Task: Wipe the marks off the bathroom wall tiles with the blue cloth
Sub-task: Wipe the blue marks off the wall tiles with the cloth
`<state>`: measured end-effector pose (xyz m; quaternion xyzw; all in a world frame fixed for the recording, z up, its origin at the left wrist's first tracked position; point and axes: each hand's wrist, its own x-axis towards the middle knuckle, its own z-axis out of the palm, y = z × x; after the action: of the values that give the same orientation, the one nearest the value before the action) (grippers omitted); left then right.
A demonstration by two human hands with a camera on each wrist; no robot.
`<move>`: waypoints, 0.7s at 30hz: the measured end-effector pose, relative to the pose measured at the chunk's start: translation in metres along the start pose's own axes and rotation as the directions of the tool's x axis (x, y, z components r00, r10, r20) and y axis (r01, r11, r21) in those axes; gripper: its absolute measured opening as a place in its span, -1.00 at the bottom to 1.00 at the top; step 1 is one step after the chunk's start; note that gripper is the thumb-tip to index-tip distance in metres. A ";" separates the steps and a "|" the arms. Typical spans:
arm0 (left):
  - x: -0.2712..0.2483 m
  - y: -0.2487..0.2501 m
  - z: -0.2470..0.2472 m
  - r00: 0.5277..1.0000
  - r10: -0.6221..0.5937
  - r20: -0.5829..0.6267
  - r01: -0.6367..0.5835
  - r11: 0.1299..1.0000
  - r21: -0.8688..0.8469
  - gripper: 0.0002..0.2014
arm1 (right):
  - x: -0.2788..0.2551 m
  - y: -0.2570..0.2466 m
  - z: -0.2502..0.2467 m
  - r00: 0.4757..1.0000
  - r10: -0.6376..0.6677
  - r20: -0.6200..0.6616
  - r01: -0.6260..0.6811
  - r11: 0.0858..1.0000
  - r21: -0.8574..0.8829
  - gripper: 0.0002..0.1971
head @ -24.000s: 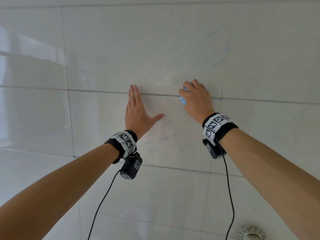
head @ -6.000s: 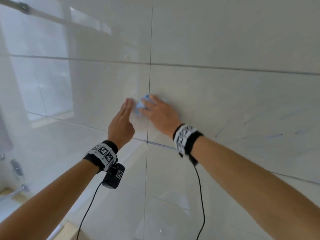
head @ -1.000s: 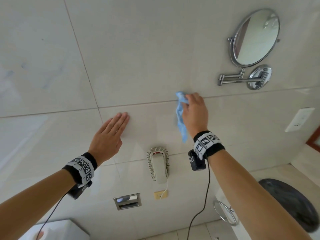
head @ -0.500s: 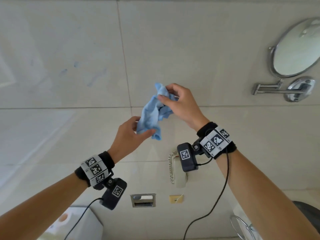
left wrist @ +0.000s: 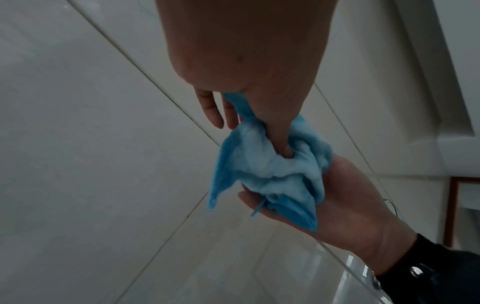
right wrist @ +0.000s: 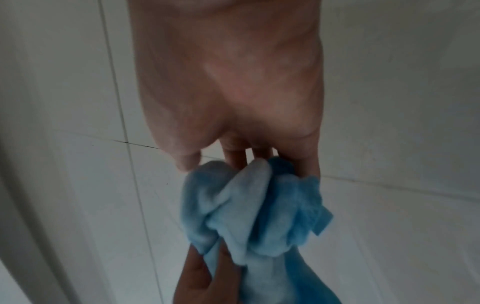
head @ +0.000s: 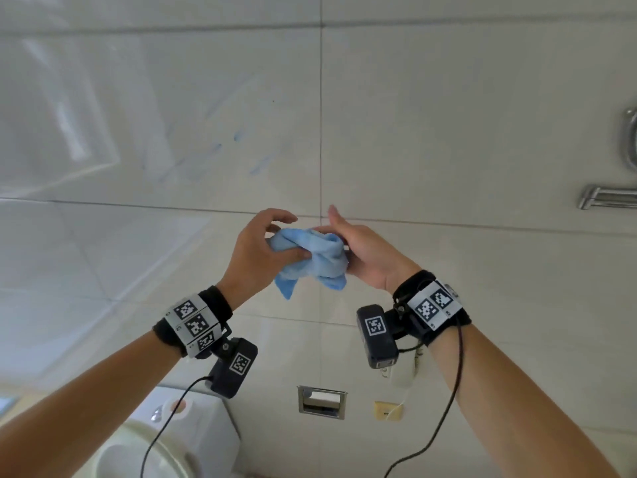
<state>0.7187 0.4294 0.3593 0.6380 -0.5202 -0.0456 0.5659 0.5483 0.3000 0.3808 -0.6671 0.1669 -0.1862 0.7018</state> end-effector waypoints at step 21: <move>-0.024 -0.006 -0.035 0.957 0.281 0.074 -0.290 0.938 0.187 -0.43 | 0.011 -0.004 0.057 0.996 0.081 0.032 -0.086 0.858 0.507 -0.54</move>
<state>0.7338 0.4689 0.3541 0.6072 -0.6221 0.0740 0.4887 0.5852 0.3442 0.3876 -0.4520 0.1376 -0.1897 0.8607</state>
